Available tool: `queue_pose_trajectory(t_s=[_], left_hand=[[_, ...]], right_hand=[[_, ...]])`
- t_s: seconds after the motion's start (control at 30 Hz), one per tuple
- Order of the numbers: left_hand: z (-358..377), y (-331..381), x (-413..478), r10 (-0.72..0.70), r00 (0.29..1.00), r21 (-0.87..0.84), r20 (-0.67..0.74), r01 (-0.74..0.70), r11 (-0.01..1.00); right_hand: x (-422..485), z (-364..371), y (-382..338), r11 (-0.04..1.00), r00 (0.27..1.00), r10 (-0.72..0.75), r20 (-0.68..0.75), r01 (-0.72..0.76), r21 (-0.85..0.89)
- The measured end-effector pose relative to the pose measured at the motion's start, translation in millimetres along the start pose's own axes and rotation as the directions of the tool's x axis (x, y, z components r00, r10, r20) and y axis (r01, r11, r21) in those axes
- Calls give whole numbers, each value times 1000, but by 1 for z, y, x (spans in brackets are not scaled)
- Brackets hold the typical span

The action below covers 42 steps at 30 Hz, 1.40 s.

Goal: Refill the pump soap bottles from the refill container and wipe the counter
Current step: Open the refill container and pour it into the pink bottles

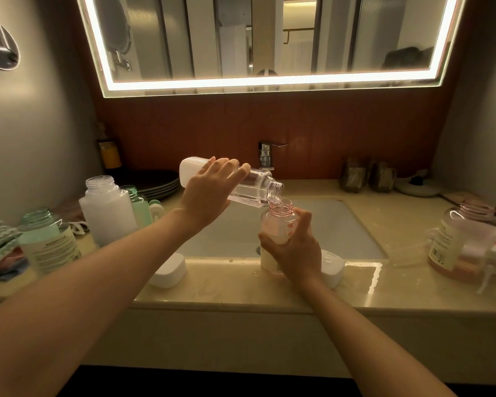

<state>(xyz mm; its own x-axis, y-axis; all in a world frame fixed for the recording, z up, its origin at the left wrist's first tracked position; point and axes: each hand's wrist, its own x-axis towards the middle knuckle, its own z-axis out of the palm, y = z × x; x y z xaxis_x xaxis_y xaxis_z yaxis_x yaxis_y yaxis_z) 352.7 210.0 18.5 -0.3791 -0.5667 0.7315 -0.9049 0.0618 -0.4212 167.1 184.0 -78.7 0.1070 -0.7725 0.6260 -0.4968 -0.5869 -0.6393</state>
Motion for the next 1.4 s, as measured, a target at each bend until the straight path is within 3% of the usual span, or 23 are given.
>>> queue_pose_trajectory(t_s=[1.4], left_hand=[[-1,-1,4,20,1000,26,16,-20,999]], right_hand=[[1,1,2,1000,1000,20,17,-20,-1]])
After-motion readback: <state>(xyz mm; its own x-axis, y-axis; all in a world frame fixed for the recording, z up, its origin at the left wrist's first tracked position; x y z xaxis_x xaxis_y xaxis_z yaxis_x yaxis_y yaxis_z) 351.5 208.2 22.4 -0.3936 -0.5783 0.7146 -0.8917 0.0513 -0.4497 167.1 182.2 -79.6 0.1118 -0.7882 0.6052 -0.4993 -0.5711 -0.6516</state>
